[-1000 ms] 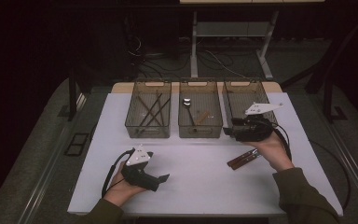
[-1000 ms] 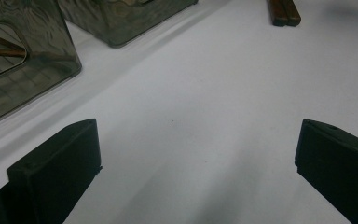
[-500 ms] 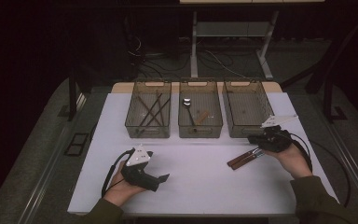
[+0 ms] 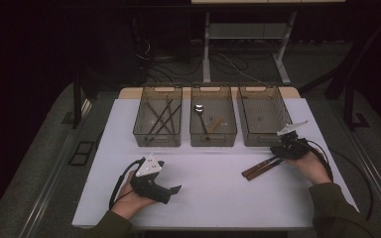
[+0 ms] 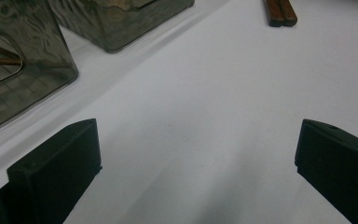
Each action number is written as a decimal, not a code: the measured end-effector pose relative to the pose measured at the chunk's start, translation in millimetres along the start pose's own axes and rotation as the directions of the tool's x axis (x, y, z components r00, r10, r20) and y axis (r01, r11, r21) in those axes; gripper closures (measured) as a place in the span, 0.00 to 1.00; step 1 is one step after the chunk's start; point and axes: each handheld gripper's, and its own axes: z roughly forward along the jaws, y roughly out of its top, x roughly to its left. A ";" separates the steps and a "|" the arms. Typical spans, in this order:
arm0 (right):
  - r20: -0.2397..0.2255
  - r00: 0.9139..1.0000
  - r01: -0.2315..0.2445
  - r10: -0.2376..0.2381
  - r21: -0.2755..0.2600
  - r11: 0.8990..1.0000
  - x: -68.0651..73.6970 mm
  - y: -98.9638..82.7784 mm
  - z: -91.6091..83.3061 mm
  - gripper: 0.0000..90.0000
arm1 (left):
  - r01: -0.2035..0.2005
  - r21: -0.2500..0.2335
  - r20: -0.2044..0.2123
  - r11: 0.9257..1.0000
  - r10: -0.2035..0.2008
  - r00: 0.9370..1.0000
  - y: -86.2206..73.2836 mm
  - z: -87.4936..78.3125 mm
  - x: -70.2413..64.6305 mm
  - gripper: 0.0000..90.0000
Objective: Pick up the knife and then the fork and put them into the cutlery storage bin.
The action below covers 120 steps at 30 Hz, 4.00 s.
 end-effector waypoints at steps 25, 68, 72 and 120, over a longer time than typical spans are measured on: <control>0.003 1.000 0.029 -0.029 0.051 0.998 1.9 -10.9 -4.8 0.99 | -0.002 0.001 0.002 1.000 0.002 1.000 0.2 0.1 -0.4 0.00; -0.070 0.992 0.106 -0.101 0.071 0.992 27.9 -28.6 -20.6 0.99 | -0.009 0.000 0.008 1.000 0.009 1.000 0.8 0.5 -1.8 0.00; -0.078 0.995 0.071 -0.068 0.034 0.997 24.0 -27.3 -28.3 0.89 | -0.011 0.000 0.009 1.000 0.011 1.000 0.8 0.4 -1.8 0.00; -0.136 0.984 0.143 -0.113 0.234 0.962 53.6 0.1 -13.7 0.80 | -0.008 0.004 0.014 1.000 0.008 1.000 0.6 2.2 -2.2 0.00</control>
